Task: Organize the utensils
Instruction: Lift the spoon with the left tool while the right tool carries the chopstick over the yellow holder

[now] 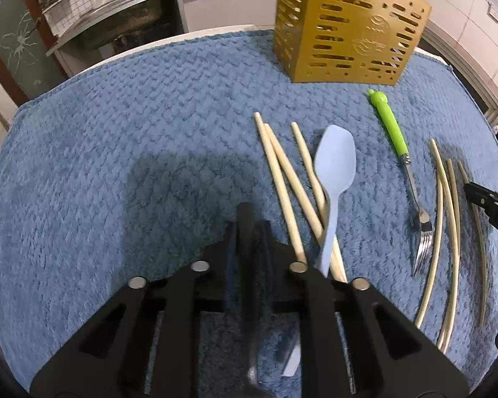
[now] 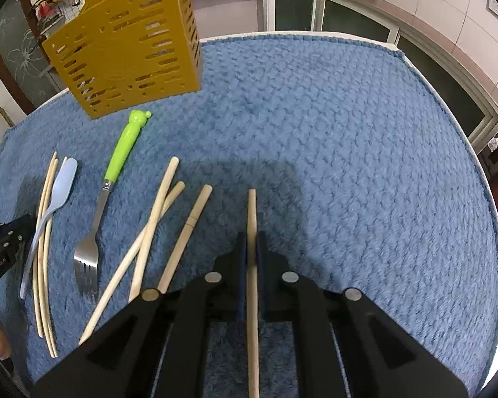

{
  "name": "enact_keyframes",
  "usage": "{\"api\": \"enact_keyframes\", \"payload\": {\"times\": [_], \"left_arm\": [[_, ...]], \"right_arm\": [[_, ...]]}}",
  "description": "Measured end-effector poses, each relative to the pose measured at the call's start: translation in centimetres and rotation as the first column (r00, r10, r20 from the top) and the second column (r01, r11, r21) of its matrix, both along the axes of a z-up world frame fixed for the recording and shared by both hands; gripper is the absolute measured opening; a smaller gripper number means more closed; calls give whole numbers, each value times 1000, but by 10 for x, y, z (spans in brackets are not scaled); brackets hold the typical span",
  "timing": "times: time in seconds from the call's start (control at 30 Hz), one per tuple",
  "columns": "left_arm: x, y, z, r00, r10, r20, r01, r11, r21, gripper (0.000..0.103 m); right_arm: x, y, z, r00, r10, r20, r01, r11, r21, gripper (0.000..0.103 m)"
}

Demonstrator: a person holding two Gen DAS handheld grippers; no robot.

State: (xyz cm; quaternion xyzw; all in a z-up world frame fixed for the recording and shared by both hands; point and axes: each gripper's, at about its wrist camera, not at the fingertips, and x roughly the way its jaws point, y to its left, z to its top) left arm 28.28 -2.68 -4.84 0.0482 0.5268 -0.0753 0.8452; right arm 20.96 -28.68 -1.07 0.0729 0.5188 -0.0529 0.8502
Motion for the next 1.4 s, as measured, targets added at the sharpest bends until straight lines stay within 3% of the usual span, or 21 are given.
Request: {"api": "enact_keyframes", "payload": {"times": [0.3, 0.57, 0.77, 0.97, 1.4], "left_arm": [[-6, 15, 5, 999, 32, 11, -30, 992, -126, 7], [-22, 20, 28, 996, 31, 86, -15, 983, -183, 7], [-36, 24, 57, 983, 46, 176, 0, 968, -250, 7], [-45, 23, 77, 972, 38, 232, 33, 954, -298, 8], [-43, 20, 97, 956, 20, 293, 83, 939, -335, 8]], "right_arm": [[-10, -6, 5, 997, -15, 75, 13, 999, 29, 6], [-24, -11, 24, 984, -33, 175, 20, 997, 78, 6], [-39, -12, 46, 959, -40, 279, 12, 995, 99, 6], [-53, -11, 70, 911, -50, 410, -10, 990, 142, 6], [-49, -9, 87, 879, -17, 476, -66, 985, 159, 6]]}}
